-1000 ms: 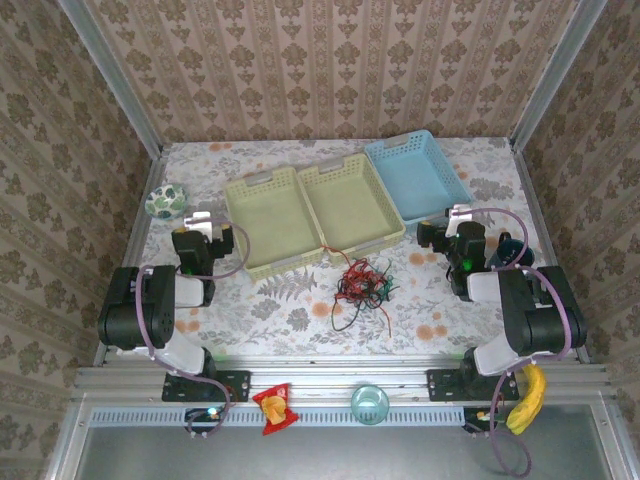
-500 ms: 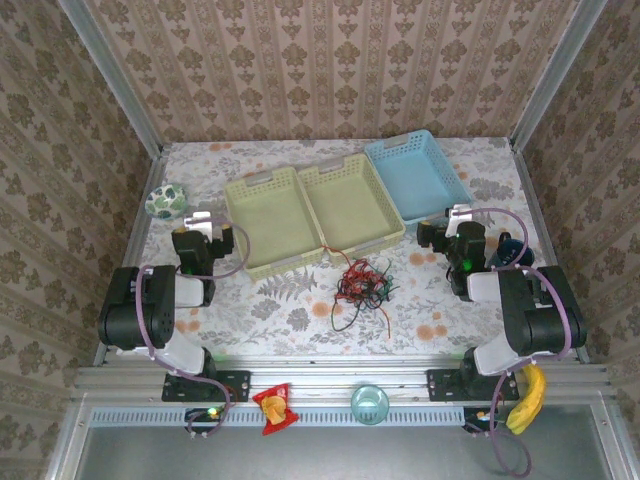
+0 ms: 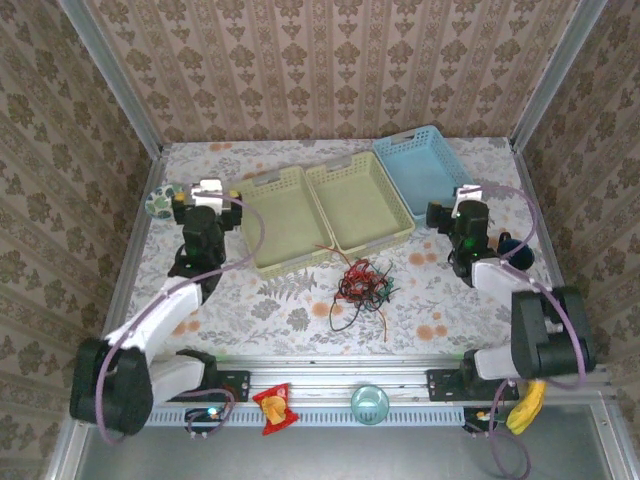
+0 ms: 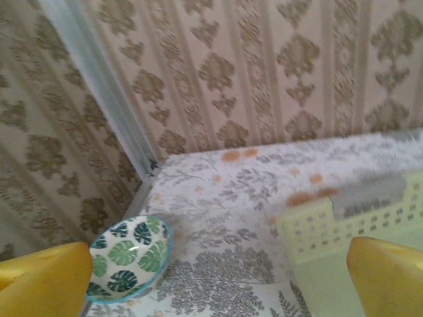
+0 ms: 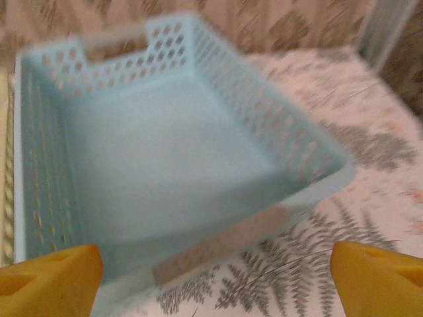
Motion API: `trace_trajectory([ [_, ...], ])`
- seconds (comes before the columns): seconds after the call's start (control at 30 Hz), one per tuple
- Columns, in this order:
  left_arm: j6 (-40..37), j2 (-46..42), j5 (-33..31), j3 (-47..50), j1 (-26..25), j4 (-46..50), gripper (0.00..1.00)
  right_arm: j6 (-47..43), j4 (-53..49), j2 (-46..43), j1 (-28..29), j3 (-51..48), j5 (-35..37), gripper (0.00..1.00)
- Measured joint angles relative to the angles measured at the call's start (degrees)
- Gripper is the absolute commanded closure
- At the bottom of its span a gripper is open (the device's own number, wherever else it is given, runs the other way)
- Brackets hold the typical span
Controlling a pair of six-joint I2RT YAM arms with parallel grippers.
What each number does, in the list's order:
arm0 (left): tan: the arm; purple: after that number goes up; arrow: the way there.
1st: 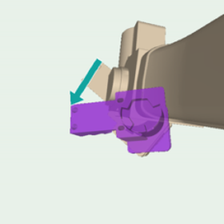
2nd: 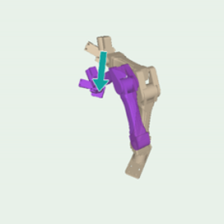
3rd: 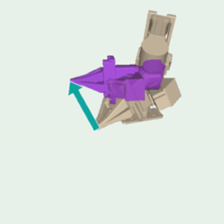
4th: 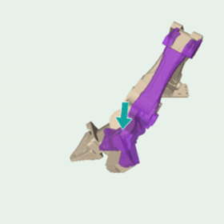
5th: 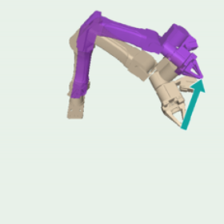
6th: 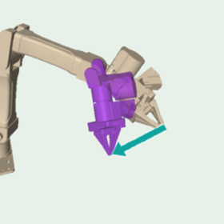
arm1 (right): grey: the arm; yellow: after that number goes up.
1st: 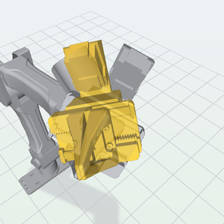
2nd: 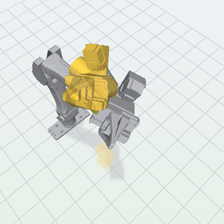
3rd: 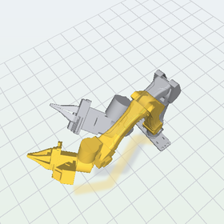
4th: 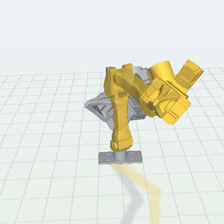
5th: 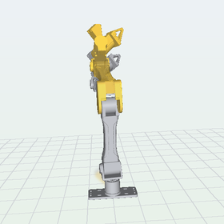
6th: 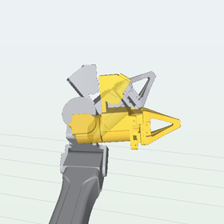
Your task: Untangle the cables
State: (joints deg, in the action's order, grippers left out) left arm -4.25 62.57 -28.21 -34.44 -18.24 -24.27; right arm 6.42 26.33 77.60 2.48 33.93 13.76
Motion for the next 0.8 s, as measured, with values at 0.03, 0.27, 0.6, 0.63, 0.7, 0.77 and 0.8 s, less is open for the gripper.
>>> trace_trajectory([
  [0.03, 1.8, -1.9, -1.2, 0.0, -0.5, 2.5, 0.00, 1.2, -2.2, -2.2, 0.4, 0.7, 1.7, 0.13],
  [0.27, 19.1, -12.7, -2.2, 6.8, -14.3, 14.8, 0.00, 7.6, -20.0, -16.5, 12.6, 4.6, 6.7, 0.14],
  [0.6, 27.8, 4.3, 8.9, 4.2, -35.6, 13.0, 0.00, 14.8, -38.6, -20.0, 26.4, 4.6, -8.3, 0.31],
  [0.63, 27.6, 7.1, 11.0, 2.5, -36.3, 13.0, 0.00, 15.6, -39.8, -19.3, 26.4, 4.6, -8.9, 0.34],
  [0.7, 26.5, 11.5, 15.3, -0.8, -37.6, 12.9, 0.00, 16.8, -41.6, -17.5, 26.4, 4.6, -10.2, 0.42],
  [0.77, 25.1, 14.4, 19.3, -3.7, -38.2, 12.9, 0.00, 17.6, -43.1, -15.1, 26.4, 4.6, -11.5, 0.46],
  [0.8, 24.5, 15.3, 20.8, -4.7, -38.4, 12.9, 0.00, 17.9, -43.9, -14.0, 26.4, 4.6, -12.2, 0.49],
])
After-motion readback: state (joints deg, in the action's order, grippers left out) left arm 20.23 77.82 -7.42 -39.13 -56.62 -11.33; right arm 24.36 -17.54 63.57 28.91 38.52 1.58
